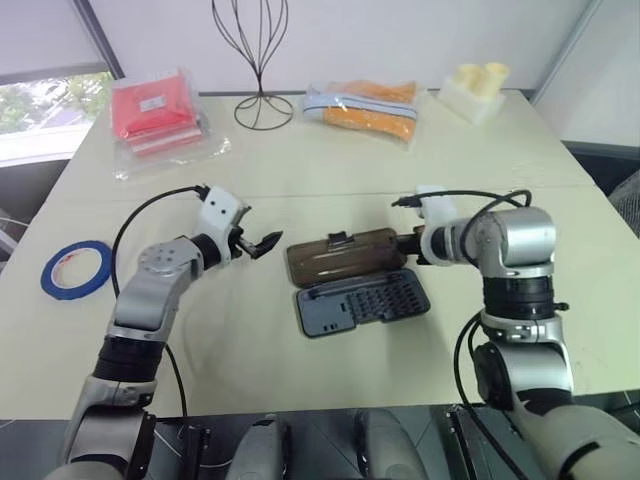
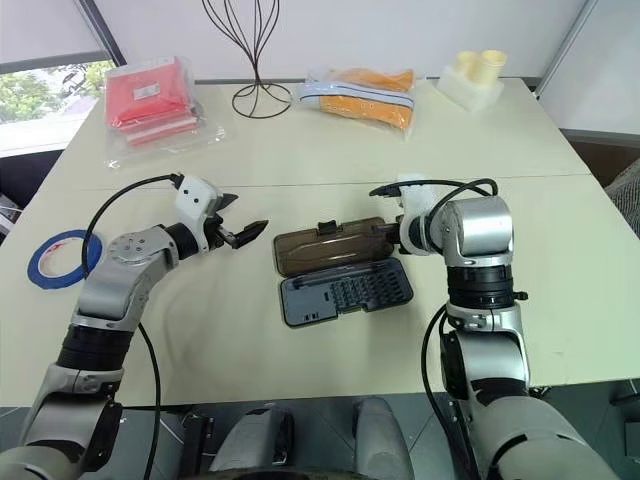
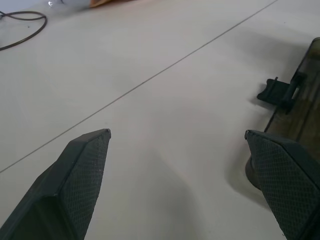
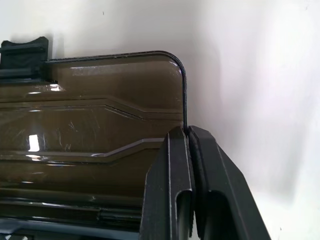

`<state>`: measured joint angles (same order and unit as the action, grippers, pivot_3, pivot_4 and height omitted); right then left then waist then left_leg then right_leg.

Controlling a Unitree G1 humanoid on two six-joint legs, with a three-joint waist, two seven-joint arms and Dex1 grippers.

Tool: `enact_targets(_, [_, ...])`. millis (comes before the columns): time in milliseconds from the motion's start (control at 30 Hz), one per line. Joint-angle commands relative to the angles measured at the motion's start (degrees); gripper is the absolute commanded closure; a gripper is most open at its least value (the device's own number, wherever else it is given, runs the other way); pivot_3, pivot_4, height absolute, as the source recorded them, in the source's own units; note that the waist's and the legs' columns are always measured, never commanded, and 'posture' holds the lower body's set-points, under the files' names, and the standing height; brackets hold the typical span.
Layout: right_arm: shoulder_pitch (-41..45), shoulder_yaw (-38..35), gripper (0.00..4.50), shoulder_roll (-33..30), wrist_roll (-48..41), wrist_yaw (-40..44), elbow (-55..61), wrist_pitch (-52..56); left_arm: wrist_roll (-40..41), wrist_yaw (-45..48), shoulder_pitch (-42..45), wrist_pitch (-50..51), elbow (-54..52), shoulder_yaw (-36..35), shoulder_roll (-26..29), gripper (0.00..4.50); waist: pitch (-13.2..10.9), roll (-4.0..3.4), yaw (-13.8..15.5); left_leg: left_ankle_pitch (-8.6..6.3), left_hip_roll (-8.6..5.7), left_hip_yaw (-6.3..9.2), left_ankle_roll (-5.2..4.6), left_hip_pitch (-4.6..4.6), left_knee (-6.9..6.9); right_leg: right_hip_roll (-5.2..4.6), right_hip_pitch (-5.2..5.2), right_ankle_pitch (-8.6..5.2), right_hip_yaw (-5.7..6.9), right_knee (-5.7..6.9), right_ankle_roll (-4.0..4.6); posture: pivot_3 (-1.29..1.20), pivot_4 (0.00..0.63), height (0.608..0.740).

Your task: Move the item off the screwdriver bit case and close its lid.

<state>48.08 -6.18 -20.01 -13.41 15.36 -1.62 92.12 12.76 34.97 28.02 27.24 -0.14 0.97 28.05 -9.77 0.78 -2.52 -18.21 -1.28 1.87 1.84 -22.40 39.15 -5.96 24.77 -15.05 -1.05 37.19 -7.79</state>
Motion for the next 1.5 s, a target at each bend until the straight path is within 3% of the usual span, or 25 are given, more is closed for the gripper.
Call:
enact_targets(33, [-0.29,-1.80,4.47,-1.91,-7.77,-4.16,2.60,0.38,-0.09,0.29,1.25,-0.34,-1.55,-0.81,0.74,0.00,0.00,0.00,0.02,0.00,0.00,0.00,0.00,0.00,0.00,0.00,0.00,0.00,0.00,0.00,0.00,0.00,0.150,0.740])
enact_targets(200, [-2.48,-5.42,4.47,-2.28,-22.51,-18.18,2.65,0.38,-0.11,0.14,0.83,-0.51,-1.74,-0.86,0.69,0.00,0.00,0.00,0.05,0.00,0.01,0.00,0.00,0.00,0.00,0.00,0.00,0.00,0.00,-0.01,0.00,0.00,0.150,0.740])
enact_targets(433, [-4.63,-7.41,4.47,-5.87,-59.73,-48.35,-3.96,0.38,-0.62,0.36,0.49,-1.68,-0.79,-0.72,0.87,0.00,0.00,0.01,0.04,0.00,0.04,-0.03,-0.01,0.00,0.00,-0.01,-0.01,0.00,-0.01,-0.02,0.00,0.00,0.150,0.740])
enact_targets(533, [-5.34,-9.79,4.47,-4.78,-71.62,-63.21,-5.94,0.38,-0.74,0.44,0.37,-1.89,-0.79,-0.64,0.84,0.00,0.00,0.01,0.04,0.00,0.07,-0.03,-0.02,-0.01,0.00,0.00,-0.02,0.00,-0.01,-0.02,0.00,0.00,0.150,0.740])
enact_targets(600, [-8.49,-3.54,4.47,-8.66,-89.54,-77.97,-4.25,-9.76,-0.77,0.51,0.31,-1.88,-0.97,-0.55,0.85,0.00,0.00,0.02,0.14,0.00,0.07,-0.04,-0.03,-0.01,0.00,0.00,-0.02,0.00,-0.01,-0.02,0.00,0.00,0.150,0.740])
enact_targets(667, [-10.80,-0.04,4.47,-10.08,-98.69,-87.68,-1.58,-17.46,-0.81,0.56,0.32,-1.82,-1.15,-0.46,0.85,0.00,0.00,0.02,0.17,-0.01,0.09,-0.02,-0.05,-0.04,0.01,-0.02,-0.04,0.00,0.00,-0.05,0.00,0.00,0.150,0.740])
enact_targets(800, [-12.51,-0.16,4.47,-8.00,-99.59,-96.32,2.81,-23.81,-0.98,0.78,0.46,-1.77,-1.24,-0.35,0.82,0.00,0.00,0.03,-0.01,-0.04,0.10,-0.07,-0.12,-0.04,0.04,-0.01,-0.07,0.00,-0.02,-0.11,0.00,0.00,0.150,0.740])
enact_targets(933, [-13.06,-0.85,4.47,-6.43,-99.59,-99.68,4.88,-25.81,-1.21,1.04,0.72,-1.88,-0.99,-0.23,0.74,0.00,0.00,0.03,-0.02,-0.18,0.13,-0.05,-0.38,-0.04,0.04,0.05,-0.07,0.00,-0.03,-0.10,0.00,0.00,0.150,0.740])
enact_targets(1500, [-13.50,1.54,4.47,-7.98,-99.59,-93.66,6.27,-23.17,-1.63,1.41,1.19,-1.92,-0.80,0.14,0.84,0.00,0.00,0.03,0.03,-0.22,0.14,-0.05,-0.43,-0.04,0.04,0.05,-0.07,0.00,-0.04,-0.11,0.00,0.00,0.150,0.740])
